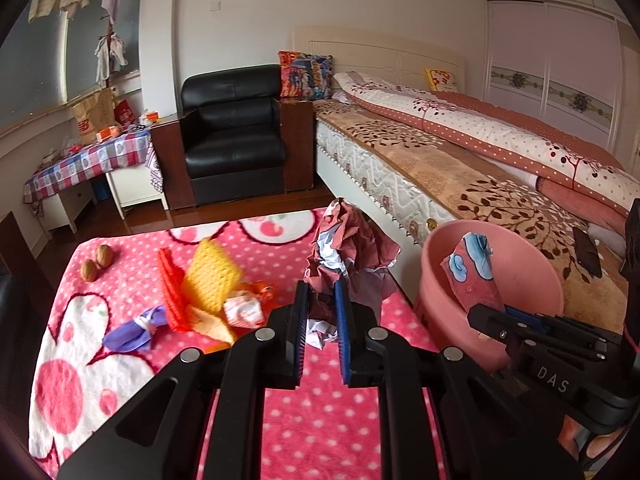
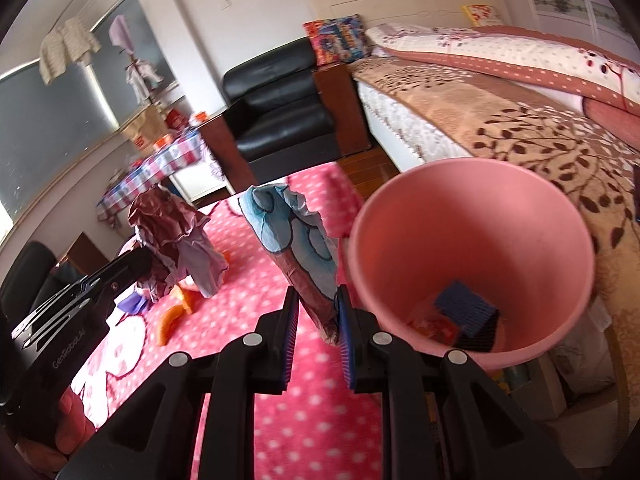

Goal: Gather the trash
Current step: 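Carry the blue patterned wrapper and crumpled brown wrapper over the pink bucket, then open the right tool to drop the blue wrapper while the left tool releases its wrapper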

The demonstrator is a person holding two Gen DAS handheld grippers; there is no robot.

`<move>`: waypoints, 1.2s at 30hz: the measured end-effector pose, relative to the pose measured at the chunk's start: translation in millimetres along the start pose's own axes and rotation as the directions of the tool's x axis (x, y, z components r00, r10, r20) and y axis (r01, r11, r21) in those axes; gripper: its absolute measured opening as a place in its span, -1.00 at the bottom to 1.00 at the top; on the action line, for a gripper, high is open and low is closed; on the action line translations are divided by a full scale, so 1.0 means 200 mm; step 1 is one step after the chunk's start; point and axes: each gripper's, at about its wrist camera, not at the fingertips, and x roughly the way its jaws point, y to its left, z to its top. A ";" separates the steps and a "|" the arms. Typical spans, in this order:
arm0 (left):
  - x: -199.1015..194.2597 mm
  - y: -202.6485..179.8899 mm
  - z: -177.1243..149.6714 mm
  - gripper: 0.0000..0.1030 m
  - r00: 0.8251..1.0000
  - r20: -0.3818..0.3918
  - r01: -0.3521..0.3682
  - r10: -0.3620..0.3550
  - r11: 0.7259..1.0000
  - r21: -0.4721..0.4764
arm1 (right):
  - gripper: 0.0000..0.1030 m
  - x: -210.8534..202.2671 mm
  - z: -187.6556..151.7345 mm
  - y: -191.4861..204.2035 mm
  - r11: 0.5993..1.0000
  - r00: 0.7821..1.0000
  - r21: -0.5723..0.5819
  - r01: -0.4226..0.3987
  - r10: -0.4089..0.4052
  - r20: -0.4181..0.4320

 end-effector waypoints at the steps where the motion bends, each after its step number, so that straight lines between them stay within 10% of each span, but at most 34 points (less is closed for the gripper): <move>1: 0.01 -0.02 0.01 -0.75 1.000 0.000 0.008 -0.008 1.000 0.003 | -0.64 -0.01 0.01 -0.03 1.000 1.000 0.009 0.010 -0.010 0.005; 17: 0.18 -0.38 0.08 -0.75 0.979 -0.023 0.203 -0.202 0.978 0.054 | -0.63 -0.02 0.09 -0.44 0.982 0.992 0.145 0.122 -0.127 0.025; 36: 0.44 -0.56 0.08 -0.70 0.959 -0.109 0.272 -0.263 0.959 0.077 | -0.42 0.05 0.10 -0.62 0.956 0.977 0.204 0.212 -0.215 -0.010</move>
